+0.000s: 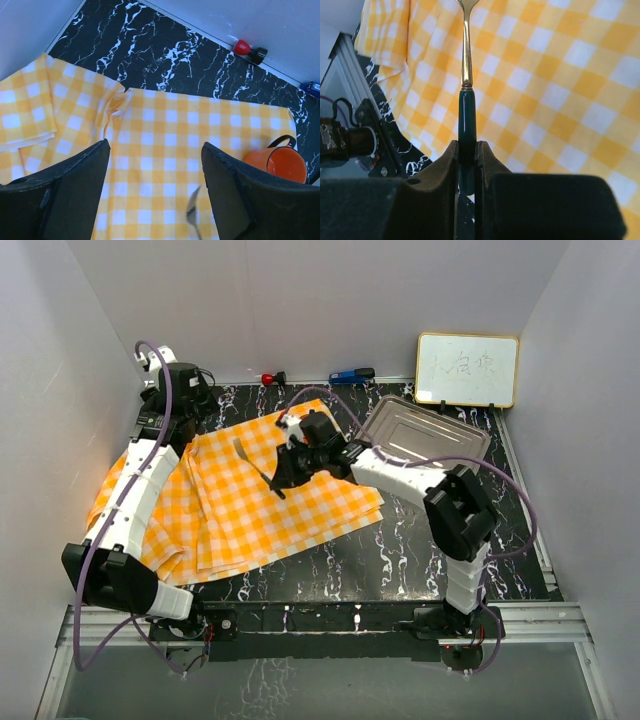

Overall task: Set the dinner table for one person
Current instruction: Place the fork on the napkin.

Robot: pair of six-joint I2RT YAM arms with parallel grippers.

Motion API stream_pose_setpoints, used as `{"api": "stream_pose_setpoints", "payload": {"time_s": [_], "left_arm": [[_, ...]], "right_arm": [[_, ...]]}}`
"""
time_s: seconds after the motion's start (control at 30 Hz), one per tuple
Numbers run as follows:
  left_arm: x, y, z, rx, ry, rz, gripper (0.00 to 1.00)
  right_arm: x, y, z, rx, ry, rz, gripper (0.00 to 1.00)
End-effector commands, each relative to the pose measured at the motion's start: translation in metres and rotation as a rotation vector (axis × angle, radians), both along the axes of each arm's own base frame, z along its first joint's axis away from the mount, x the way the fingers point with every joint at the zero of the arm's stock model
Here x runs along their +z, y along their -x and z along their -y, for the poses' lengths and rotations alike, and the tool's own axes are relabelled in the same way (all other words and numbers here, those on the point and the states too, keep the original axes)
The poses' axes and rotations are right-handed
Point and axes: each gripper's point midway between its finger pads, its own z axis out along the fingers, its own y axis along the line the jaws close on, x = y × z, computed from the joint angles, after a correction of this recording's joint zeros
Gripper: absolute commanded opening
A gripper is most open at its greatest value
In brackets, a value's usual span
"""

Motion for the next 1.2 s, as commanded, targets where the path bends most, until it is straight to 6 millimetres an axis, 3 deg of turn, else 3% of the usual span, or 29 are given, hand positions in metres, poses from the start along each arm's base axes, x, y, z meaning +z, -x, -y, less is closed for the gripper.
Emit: {"api": "stream_pose_setpoints", "payload": {"time_s": [0.0,0.2,0.4,0.57,0.77,1.0,1.17], "left_arm": [[-0.010,0.011,-0.015,0.061,-0.010,-0.018,0.73],[-0.017,0.007,-0.010,0.033,0.009,-0.029,0.74],[-0.020,0.006,-0.008,0.020,0.016,-0.032,0.74],[-0.019,0.007,-0.007,0.014,0.016,-0.029,0.75],[-0.017,0.007,-0.005,0.000,0.022,-0.026,0.75],[-0.018,0.009,-0.011,0.012,-0.005,-0.039,0.75],[-0.016,0.014,-0.019,0.030,-0.024,-0.047,0.75]], "right_arm": [[0.019,0.028,-0.057,0.125,-0.138,0.016,0.00],[-0.011,0.069,-0.114,0.235,-0.180,-0.066,0.00],[-0.029,0.093,-0.150,0.299,-0.222,-0.105,0.00],[-0.032,0.095,-0.168,0.323,-0.272,-0.144,0.00],[-0.014,0.091,-0.193,0.338,-0.413,-0.184,0.00],[-0.026,0.083,-0.212,0.296,-0.490,-0.246,0.00],[-0.033,0.087,-0.217,0.324,-0.532,-0.263,0.00]]}}
